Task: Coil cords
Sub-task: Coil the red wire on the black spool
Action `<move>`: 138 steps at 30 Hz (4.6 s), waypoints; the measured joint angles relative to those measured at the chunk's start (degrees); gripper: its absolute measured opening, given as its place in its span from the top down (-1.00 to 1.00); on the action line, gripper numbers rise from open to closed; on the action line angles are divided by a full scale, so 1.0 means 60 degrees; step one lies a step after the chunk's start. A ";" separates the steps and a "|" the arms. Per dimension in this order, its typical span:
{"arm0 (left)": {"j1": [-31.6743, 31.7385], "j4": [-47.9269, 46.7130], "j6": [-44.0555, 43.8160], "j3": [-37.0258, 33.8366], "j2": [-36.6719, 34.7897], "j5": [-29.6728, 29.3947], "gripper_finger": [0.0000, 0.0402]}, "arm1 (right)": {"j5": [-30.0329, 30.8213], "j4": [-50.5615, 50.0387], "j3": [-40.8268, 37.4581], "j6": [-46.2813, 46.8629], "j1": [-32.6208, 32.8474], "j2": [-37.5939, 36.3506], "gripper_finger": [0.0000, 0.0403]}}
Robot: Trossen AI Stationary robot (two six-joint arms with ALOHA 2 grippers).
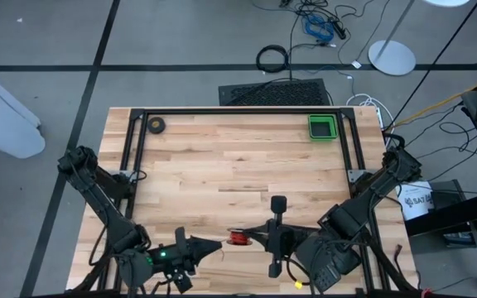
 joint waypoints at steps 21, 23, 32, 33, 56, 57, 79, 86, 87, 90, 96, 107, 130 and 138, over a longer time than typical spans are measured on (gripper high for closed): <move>0.0135 -0.2297 -0.1593 0.0004 0.0000 0.0069 0.64 | -0.0300 -0.0592 0.0015 0.0709 -0.0601 -0.0040 1.00; 0.0145 -0.2345 -0.2067 0.0004 0.0004 0.0062 0.61 | -0.0304 -0.0578 0.0015 0.0692 -0.0601 -0.0040 1.00; 0.0160 -0.2473 -0.3354 0.0004 0.0007 0.0004 0.59 | -0.0369 -0.0559 0.0015 0.0641 -0.0598 -0.0027 1.00; 0.0176 -0.2480 -0.3440 0.0004 0.0006 0.0004 0.59 | -0.0369 -0.0559 0.0015 0.0617 -0.0598 -0.0025 1.00; 0.1361 -0.4013 -0.5955 0.0000 0.0007 0.0394 0.60 | -0.0389 -0.0467 -0.0116 0.0652 -0.0628 0.0253 1.00; 0.1385 -0.4074 -0.6066 0.0000 0.0007 0.0543 0.60 | -0.0391 -0.0466 -0.0116 0.0649 -0.0650 0.0330 1.00; 0.1653 -0.6598 -0.9121 -0.0007 0.0018 0.3087 0.60 | 0.0491 -0.0832 -0.0123 0.0558 -0.0845 0.0787 1.00; 0.1653 -0.6616 -0.9343 -0.0007 0.0018 0.4603 0.60 | 0.1024 -0.1824 -0.0124 0.1246 -0.0845 0.1220 1.00; 0.1653 -0.6637 -0.9424 -0.0007 0.0018 0.4914 0.60 | 0.1142 -0.1871 -0.0127 0.1289 -0.0845 0.1329 1.00; 0.1637 -0.6724 -0.9626 -0.0007 0.0018 0.5994 0.60 | 0.1557 -0.1903 -0.0127 0.1318 -0.0848 0.1593 1.00; 0.1316 -0.6775 -0.9986 -0.0007 0.0013 0.7306 0.60 | 0.2137 -0.1952 -0.0127 0.1315 -0.0962 0.2104 1.00; 0.0527 -0.7581 -1.1293 -0.0004 -0.1019 0.6997 0.60 | 0.2677 -0.2217 -0.0127 0.1429 -0.1287 0.3514 1.00; -0.0103 -0.7582 -1.1369 -0.0004 -0.1494 0.5916 0.60 | 0.4072 -0.1522 -0.0127 -0.2297 -0.1384 0.5716 1.00; -0.0103 -0.7582 -1.1376 -0.0004 -0.1494 0.5916 0.60 | 0.3007 -0.1527 -0.0127 -0.2355 -0.1755 0.5821 1.00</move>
